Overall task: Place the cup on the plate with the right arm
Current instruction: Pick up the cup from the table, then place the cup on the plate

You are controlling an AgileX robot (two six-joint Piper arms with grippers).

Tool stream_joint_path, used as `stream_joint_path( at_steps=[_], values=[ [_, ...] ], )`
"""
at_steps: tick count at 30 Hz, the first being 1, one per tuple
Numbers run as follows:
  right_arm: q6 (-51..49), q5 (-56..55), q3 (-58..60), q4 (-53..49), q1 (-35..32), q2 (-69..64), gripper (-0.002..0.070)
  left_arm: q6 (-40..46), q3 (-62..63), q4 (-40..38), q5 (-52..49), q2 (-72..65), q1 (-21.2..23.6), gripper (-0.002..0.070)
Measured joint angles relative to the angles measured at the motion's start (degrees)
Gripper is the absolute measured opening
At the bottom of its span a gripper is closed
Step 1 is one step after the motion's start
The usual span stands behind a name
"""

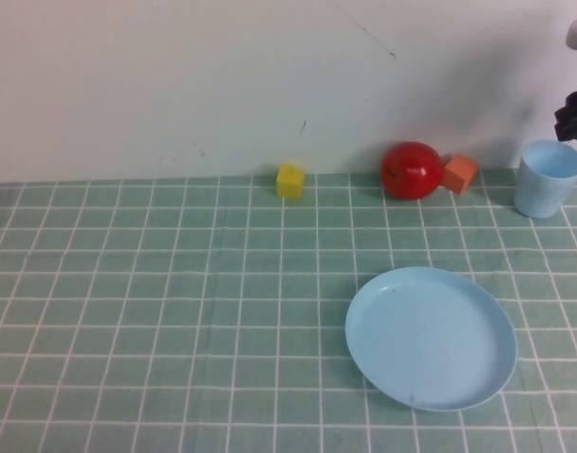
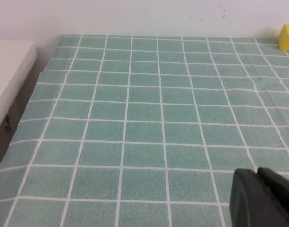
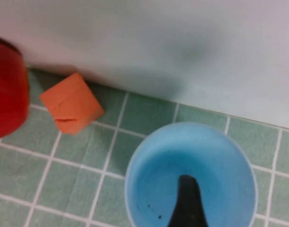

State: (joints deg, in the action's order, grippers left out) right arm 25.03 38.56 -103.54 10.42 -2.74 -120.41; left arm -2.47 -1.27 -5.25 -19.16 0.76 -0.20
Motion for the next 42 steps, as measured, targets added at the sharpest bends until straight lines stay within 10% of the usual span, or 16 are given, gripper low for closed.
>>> stream_joint_path(
  at_steps=[14,23,42],
  values=[
    [-1.26,-1.80,-5.03,-1.07,0.00,-11.60,0.0466,0.00,0.00,0.00,0.00,0.00,0.00,-0.0003],
    [3.08,0.43,-5.17,-1.89,0.00,-11.90,0.0053,0.00,0.00,0.00,0.00,0.00,0.00,-0.0003],
    [15.36,28.76,-3.49,14.38,2.51,8.38,0.0047,0.00,0.00,0.00,0.00,0.00,0.00,-0.0003]
  ],
)
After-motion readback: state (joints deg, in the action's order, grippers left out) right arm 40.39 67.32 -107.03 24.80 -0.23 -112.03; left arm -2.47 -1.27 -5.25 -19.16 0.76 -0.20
